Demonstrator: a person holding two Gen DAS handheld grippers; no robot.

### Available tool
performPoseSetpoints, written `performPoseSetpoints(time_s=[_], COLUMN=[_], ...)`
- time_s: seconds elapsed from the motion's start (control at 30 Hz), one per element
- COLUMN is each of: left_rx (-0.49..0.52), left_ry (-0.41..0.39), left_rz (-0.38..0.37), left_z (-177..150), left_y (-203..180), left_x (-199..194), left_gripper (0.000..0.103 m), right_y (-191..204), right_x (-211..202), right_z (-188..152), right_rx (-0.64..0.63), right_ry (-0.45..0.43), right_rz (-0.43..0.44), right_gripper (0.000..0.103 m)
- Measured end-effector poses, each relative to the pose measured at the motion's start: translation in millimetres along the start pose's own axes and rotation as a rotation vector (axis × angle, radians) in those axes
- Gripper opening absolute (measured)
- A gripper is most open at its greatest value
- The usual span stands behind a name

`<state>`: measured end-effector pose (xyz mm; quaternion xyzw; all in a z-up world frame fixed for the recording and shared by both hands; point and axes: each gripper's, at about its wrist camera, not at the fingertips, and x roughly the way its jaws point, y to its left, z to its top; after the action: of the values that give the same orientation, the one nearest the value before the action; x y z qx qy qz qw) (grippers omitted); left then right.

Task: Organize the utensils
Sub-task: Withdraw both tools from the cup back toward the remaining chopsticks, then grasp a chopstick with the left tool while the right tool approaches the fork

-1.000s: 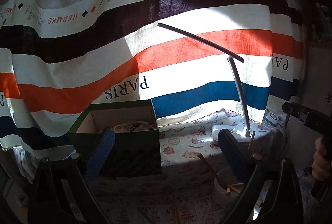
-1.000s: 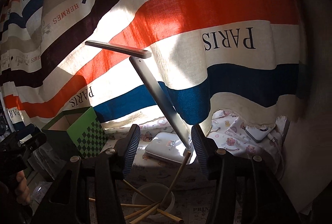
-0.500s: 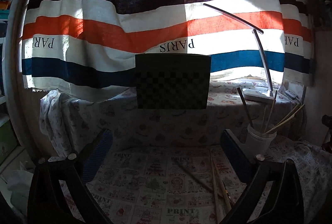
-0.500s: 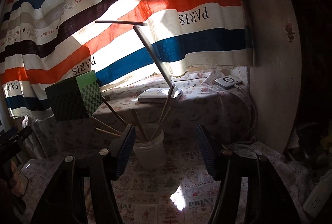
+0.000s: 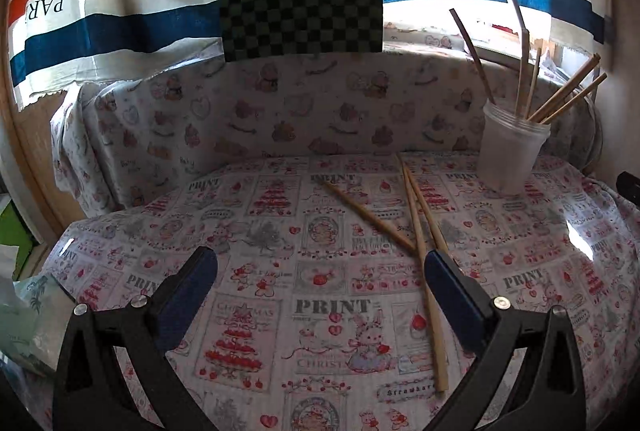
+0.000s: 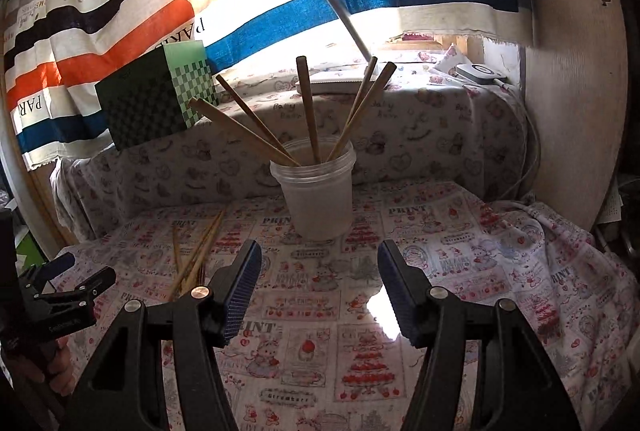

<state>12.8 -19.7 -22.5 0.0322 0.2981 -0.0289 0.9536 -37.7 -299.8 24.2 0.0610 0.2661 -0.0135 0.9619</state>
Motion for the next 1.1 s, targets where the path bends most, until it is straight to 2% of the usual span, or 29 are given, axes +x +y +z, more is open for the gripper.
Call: performPoseSetpoints(time_s=[0.13,0.2,0.23,0.3,0.33,0.4,0.53,0.6,0.67,0.73,0.83,0.97,1.1], left_rx=[-0.003,-0.005,-0.012,-0.03,-0.034,-0.053,-0.075,-0.075,-0.073,-0.078,-0.064,-0.012,-0.023], left_ry=[0.019,0.031,0.062,0.085,0.077,0.072,0.132,0.183,0.24,0.307,0.369,0.345,0.357], left_rz=[-0.081,-0.095,-0.096,-0.139,-0.159,-0.177,-0.248,-0.325,-0.405,-0.455,-0.425,-0.292,-0.266], left_z=[-1,-2,-2,0,0,0,0,-2,-2,-3,-4,-4,-6], left_y=[-7,-11,-13,-14,-15,-15,-17,-23,-32,-42,-56,-71,-69], left_x=[2,2,1,-5,-9,-16,-9,-3,5,14,28,31,37], left_gripper=[0.103,0.1,0.094,0.067,0.063,0.046,0.033,0.02,0.013,0.011,0.011,0.012,0.012], right_y=[9,12,12,14,14,15,15,15,13,9,2,-4,-5], right_x=[11,15,17,22,24,27,33,37,39,39,39,36,35], right_z=[-5,-8,-9,-9,-9,-9,-11,-14,-17,-19,-20,-20,-19], right_rx=[-0.011,-0.015,-0.016,-0.023,-0.028,-0.03,-0.013,-0.005,0.0,0.015,0.037,0.059,0.063], right_ry=[0.031,0.037,0.039,0.043,0.042,0.038,0.041,0.055,0.078,0.081,0.086,0.08,0.083], right_rz=[0.017,0.023,0.028,0.038,0.043,0.049,0.093,0.101,0.098,0.11,0.1,0.101,0.104], right_gripper=[0.063,0.063,0.063,0.063,0.063,0.063,0.063,0.063,0.063,0.063,0.063,0.063,0.063])
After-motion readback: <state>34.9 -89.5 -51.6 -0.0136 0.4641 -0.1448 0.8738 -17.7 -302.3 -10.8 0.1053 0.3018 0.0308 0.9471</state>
